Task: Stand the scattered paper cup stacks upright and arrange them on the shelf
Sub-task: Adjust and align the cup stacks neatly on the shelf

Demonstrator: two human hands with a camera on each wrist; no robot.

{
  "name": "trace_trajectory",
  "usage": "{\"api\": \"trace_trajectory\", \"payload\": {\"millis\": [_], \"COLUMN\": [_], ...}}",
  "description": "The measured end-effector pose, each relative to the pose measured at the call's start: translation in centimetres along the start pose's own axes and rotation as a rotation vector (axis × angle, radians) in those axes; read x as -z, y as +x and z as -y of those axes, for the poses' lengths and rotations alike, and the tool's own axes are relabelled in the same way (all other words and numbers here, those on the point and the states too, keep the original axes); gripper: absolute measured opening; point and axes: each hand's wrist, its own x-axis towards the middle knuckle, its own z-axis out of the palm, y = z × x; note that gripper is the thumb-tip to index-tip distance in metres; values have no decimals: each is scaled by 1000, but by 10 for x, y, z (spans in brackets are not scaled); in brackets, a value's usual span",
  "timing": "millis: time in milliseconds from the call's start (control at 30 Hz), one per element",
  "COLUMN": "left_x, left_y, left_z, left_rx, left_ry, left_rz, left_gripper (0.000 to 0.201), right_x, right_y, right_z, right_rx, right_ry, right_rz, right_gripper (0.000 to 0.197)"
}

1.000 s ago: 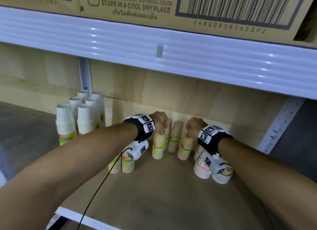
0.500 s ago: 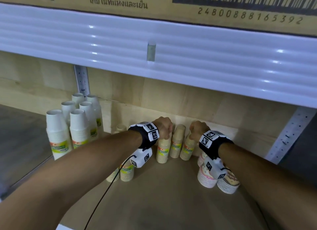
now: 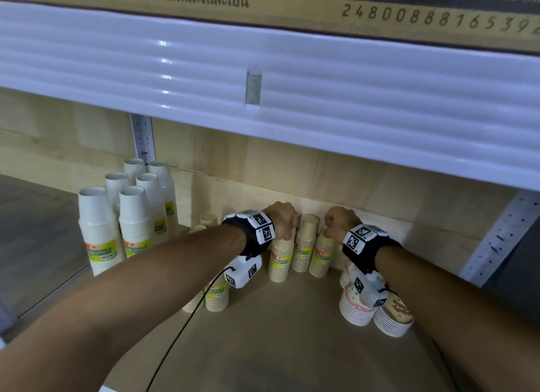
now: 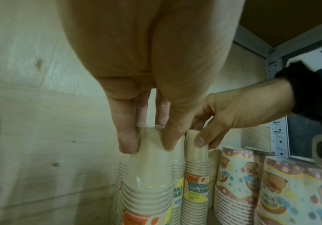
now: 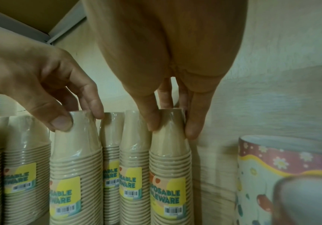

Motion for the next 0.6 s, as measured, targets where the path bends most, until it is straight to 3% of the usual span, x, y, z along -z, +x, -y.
{"api": "trace_trajectory", "payload": {"millis": [133, 433, 600], "left_x": [-2, 17, 44], "left_y": [0, -14, -38], "left_z": [1, 4, 8], "left_rx": [11, 6, 24], "left_ry": [-19, -6, 13], "left_rz": [1, -54, -87], "left_gripper": [40, 43, 45], "right_x": [-1, 17, 34], "right_y": [0, -15, -29], "right_z": [-2, 3, 28], "right_rx": [-13, 17, 81], "right_ry": [8, -34, -91], "right_rz": [-23, -103, -112], "right_gripper": [31, 52, 48]}}
